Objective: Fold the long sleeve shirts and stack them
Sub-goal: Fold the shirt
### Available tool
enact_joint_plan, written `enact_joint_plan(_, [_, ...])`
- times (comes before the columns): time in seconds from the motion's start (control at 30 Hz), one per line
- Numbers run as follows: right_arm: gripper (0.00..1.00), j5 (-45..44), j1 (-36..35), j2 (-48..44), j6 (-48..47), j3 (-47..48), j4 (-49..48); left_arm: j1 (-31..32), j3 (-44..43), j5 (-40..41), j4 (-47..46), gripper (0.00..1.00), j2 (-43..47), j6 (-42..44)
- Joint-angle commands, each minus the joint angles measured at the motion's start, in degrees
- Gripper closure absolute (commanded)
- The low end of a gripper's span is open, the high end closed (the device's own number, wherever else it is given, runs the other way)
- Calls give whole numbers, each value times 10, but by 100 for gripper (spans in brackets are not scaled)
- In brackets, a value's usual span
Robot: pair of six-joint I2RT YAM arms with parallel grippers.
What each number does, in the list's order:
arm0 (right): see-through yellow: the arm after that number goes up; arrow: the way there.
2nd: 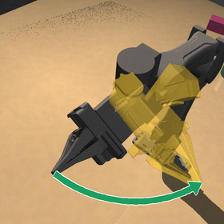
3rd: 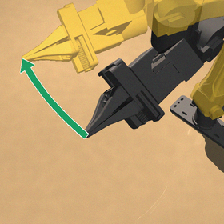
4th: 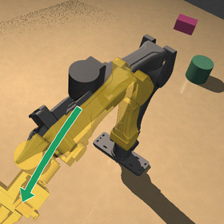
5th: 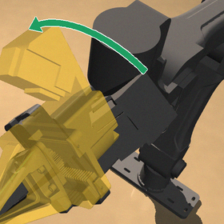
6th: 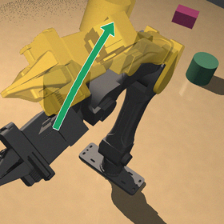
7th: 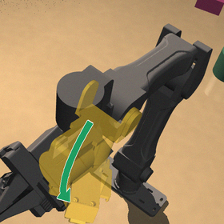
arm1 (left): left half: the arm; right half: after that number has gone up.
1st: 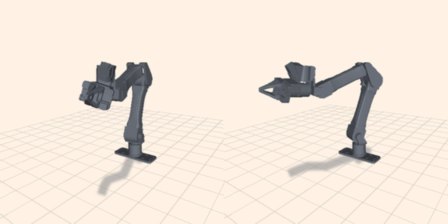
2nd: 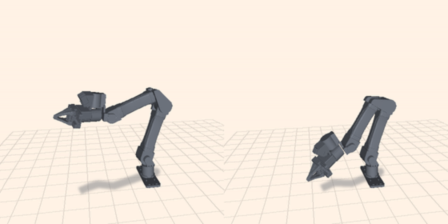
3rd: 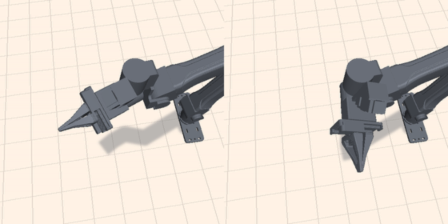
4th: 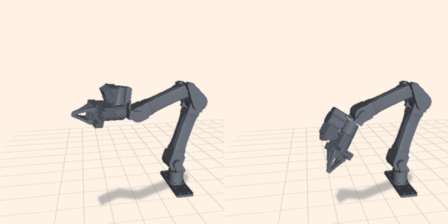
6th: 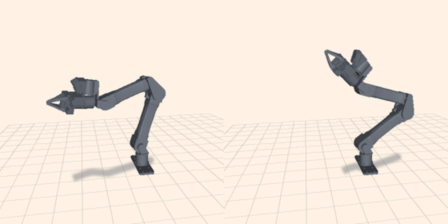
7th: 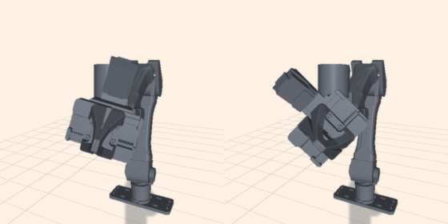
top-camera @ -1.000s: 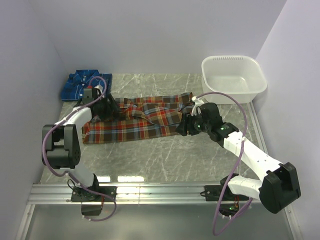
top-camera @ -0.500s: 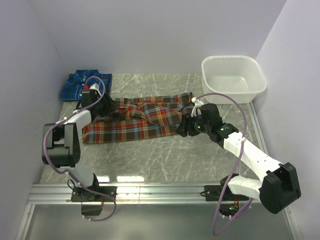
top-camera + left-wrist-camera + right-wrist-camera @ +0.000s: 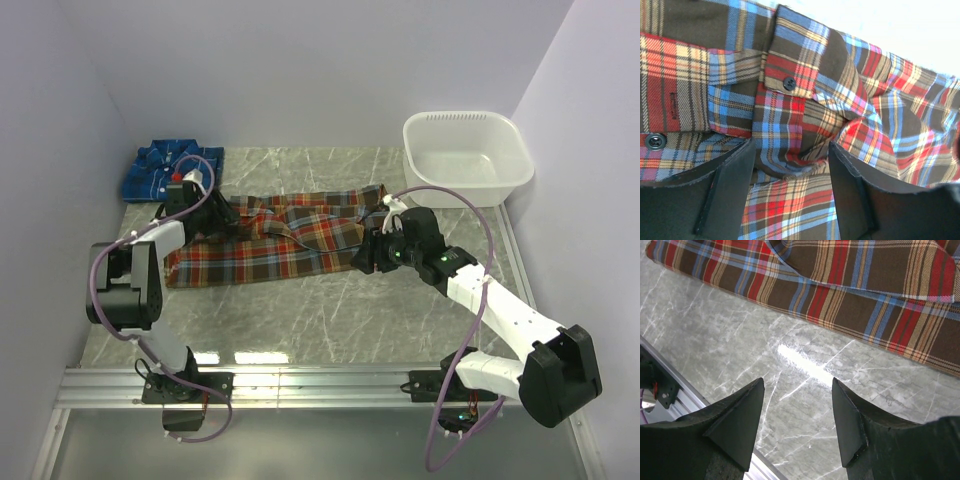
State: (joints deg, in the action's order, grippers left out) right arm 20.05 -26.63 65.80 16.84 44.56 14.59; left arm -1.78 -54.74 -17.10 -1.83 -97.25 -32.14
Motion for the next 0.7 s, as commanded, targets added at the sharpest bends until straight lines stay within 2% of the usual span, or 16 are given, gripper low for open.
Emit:
enact_joint_plan(0.0, [36,8,1,-14,-7,-8,-25,11,-6,-7,-6,34,39,75])
enact_joint_plan(0.13, [37,14,1,-17,-7,-14,-31,14,-41,-15,55,33,26,144])
enact_joint_plan(0.27, [37,14,0,-23,-15,-19,-33,15,-30,-24,47,32,41,210])
enact_joint_plan(0.6, [37,13,1,-30,-22,-24,-28,41,-76,-45,91,32,0,291])
enact_joint_plan(0.67, [37,13,1,-30,-21,-25,-30,45,-81,-36,103,36,-7,300])
